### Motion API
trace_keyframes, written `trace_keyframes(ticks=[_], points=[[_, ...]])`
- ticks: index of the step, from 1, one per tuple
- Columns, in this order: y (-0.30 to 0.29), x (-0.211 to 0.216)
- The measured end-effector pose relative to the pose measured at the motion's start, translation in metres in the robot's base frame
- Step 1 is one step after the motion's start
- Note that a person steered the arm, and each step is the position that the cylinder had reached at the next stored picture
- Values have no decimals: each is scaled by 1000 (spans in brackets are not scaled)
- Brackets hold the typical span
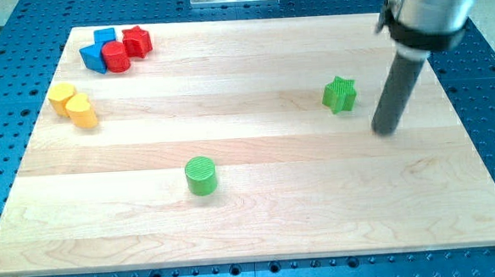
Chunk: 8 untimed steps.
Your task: Push the green circle into the green star
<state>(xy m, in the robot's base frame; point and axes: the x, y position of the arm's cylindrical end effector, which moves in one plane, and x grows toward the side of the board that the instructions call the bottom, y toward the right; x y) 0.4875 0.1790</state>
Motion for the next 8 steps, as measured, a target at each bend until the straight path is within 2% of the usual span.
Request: trace_keyframes(ticks=[1, 2, 3, 4, 5, 6, 8], points=[[-103, 98], [-225, 101], [-279, 79], [-208, 29], [-109, -16], [-120, -5], [-198, 3]])
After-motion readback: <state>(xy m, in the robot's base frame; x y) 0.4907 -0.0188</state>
